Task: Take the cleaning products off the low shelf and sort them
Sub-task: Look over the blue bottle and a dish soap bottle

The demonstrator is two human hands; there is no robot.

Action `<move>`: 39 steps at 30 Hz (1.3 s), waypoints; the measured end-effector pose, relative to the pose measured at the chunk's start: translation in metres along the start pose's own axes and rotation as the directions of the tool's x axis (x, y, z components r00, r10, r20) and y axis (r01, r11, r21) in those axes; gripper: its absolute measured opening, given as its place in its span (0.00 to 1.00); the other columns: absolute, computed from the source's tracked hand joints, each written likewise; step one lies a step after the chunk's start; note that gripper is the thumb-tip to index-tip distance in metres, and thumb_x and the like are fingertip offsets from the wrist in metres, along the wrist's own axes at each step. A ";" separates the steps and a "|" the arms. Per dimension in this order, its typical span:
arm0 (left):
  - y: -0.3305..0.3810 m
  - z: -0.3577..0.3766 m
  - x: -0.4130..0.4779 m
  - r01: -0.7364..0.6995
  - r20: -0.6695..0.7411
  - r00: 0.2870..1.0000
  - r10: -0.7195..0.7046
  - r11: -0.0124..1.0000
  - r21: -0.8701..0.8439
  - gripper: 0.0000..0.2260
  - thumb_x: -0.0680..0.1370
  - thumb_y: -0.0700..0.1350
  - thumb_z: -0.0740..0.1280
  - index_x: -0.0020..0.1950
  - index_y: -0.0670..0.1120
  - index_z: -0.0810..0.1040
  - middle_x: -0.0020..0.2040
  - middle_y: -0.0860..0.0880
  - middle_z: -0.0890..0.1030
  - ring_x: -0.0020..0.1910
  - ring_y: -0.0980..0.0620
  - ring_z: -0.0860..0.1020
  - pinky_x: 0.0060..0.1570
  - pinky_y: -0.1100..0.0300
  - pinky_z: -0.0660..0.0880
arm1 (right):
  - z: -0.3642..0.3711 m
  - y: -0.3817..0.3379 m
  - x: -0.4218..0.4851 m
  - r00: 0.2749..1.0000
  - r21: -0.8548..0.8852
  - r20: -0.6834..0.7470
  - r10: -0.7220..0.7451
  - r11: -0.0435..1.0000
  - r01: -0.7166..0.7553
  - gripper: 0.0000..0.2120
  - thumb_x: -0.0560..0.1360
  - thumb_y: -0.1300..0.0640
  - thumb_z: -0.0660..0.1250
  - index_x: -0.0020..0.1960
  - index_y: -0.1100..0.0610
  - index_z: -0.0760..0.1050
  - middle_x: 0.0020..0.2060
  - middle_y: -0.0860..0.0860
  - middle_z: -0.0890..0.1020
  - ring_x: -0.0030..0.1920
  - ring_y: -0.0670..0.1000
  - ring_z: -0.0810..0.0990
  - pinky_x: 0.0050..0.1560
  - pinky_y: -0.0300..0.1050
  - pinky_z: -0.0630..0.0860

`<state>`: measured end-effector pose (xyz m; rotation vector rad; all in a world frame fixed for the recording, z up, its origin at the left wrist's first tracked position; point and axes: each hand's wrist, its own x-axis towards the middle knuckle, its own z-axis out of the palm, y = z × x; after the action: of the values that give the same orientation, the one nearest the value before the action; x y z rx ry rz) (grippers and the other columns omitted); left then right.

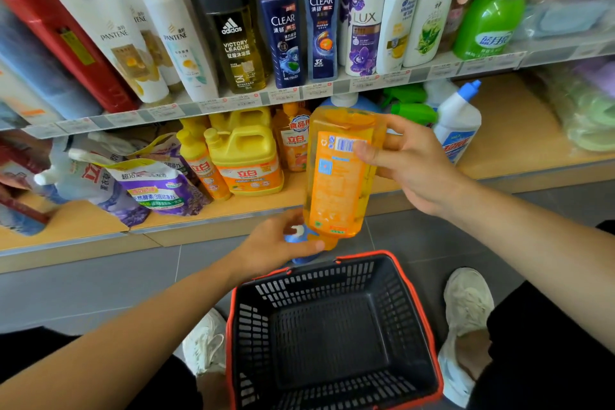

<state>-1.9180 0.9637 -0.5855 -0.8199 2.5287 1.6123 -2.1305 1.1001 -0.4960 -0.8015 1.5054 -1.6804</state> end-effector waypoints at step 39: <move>0.094 -0.013 0.063 -0.259 -0.186 0.963 0.196 0.869 -0.422 0.14 0.84 0.42 0.62 0.39 0.43 0.72 0.34 0.45 0.74 0.37 0.49 0.82 0.39 0.65 0.79 | -0.070 0.099 0.011 0.798 -0.359 -0.133 0.588 0.721 -0.592 0.11 0.83 0.54 0.64 0.62 0.59 0.76 0.49 0.57 0.86 0.48 0.54 0.86 0.44 0.46 0.82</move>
<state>-2.0107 0.9566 -0.5200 -0.6941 2.4523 2.3483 -2.1839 1.1235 -0.6028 -0.4168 1.8799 -0.9192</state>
